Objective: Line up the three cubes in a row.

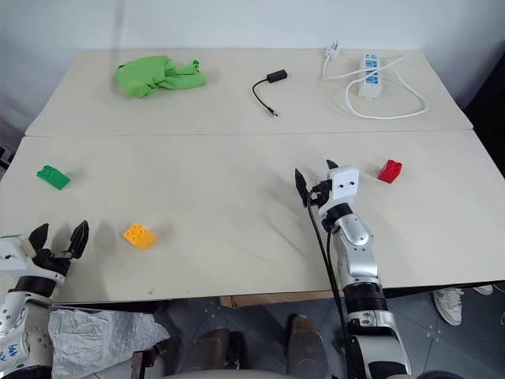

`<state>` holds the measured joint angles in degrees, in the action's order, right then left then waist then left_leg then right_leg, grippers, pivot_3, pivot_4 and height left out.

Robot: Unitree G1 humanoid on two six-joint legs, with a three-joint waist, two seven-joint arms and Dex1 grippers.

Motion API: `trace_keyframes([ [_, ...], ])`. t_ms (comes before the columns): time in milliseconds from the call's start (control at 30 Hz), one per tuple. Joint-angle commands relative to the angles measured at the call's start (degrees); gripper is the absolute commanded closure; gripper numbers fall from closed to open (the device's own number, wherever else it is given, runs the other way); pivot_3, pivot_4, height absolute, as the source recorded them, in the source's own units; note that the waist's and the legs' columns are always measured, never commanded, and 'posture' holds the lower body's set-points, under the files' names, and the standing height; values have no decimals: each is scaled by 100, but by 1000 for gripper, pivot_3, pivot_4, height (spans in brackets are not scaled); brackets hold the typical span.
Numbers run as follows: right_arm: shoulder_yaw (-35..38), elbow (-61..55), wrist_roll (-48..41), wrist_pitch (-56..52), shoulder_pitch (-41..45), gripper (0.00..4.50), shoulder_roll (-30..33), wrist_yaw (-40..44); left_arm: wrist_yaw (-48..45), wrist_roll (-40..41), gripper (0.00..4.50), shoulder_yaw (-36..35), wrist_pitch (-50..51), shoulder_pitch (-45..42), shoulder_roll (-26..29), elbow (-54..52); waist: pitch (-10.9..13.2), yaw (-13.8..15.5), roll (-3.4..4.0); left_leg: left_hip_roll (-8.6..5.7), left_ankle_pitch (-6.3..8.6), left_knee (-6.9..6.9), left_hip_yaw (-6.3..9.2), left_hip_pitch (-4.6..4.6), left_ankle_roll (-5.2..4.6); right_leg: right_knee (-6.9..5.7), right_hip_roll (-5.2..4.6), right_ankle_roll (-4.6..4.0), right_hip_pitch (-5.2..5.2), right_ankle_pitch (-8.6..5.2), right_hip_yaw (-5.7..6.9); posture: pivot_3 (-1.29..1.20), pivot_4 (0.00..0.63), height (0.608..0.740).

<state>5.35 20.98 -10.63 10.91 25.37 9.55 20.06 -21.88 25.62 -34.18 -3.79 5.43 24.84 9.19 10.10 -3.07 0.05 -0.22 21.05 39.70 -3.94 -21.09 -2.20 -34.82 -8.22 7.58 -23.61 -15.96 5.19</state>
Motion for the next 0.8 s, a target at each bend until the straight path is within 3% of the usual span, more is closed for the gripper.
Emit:
trace_keyframes([
  [33,10,-79,-4,92,52,0,-14,7,194,-207,32,-80,82,174,155,-256,0,-1,0,0,0,0,0,0,0,0,0,0,0,0,0,0,150,740],
  [167,19,-263,-87,53,9,0,58,134,64,280,32,-262,257,187,125,-608,0,-1,0,0,0,0,1,-2,0,1,-1,0,-1,0,0,0,150,740],
  [333,275,-1628,-1215,-677,-481,0,288,836,-395,1130,32,-339,919,-89,440,-1175,1,49,1,0,0,0,17,-7,0,3,-10,0,3,0,13,0,150,740],
  [433,594,-2623,-1524,-1257,-1087,0,936,1025,-871,1355,32,153,1483,-745,1015,-1578,3,203,1,-4,0,14,43,-21,0,5,-12,0,10,0,37,0,150,740],
  [567,1300,-3306,-1753,-1710,-1853,0,1417,724,-1615,1220,32,1162,1893,-1705,1393,-1614,3,310,7,-23,3,21,50,-11,-8,12,-13,-9,34,5,69,0,150,740],
  [700,1990,-3551,-1605,-1843,-2512,0,1541,241,-2530,763,32,2176,1774,-2703,1511,-1172,4,301,9,-25,2,15,44,-11,-9,13,3,-9,33,5,78,0,150,740],
  [800,2299,-3623,-1406,-1908,-2906,0,1428,-220,-3141,627,32,2741,1718,-3548,1276,-633,4,297,9,-8,1,12,21,-12,-4,23,33,-9,27,5,77,0,150,740],
])
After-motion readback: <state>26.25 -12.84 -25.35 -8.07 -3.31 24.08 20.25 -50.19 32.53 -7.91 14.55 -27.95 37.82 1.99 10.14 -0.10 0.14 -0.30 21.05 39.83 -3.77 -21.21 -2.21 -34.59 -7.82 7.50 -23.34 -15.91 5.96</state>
